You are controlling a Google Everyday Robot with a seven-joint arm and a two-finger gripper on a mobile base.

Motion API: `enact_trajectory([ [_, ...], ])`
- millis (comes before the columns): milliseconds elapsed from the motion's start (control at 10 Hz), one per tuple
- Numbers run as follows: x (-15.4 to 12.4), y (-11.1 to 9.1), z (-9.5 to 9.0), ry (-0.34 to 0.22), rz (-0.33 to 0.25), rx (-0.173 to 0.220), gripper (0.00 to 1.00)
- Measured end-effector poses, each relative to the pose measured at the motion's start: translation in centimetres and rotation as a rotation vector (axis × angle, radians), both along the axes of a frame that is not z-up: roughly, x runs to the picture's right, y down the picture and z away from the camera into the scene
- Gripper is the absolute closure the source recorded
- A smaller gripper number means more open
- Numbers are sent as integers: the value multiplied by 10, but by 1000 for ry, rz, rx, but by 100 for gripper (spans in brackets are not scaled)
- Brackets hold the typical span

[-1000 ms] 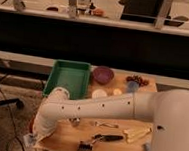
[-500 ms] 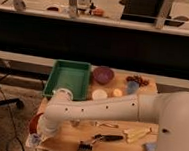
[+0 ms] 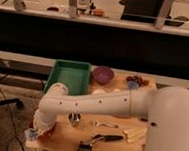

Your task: Wipe red bowl with towel

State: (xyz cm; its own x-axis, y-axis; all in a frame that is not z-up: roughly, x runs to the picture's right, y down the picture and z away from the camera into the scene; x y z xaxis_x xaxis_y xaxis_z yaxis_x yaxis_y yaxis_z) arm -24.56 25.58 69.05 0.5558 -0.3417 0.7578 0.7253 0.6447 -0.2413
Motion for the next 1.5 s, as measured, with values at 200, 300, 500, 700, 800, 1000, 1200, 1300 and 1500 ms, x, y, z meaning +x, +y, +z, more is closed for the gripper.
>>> enact_trajectory([
  [200,-11,-9,7,-18,-15,15,100],
  [300,-13,-11,8,-23,-17,19,100],
  [500,-15,-16,8,-28,-20,33,100],
  [700,-15,-27,2,-29,-23,66,100],
  [800,-9,-33,1,-20,-18,80,100],
  [1000,-4,-36,4,-8,-13,91,100],
  [1200,-1,-34,8,-1,-8,96,100],
  [1300,1,-32,10,4,-4,98,100],
  [1500,3,-35,7,11,0,121,100],
])
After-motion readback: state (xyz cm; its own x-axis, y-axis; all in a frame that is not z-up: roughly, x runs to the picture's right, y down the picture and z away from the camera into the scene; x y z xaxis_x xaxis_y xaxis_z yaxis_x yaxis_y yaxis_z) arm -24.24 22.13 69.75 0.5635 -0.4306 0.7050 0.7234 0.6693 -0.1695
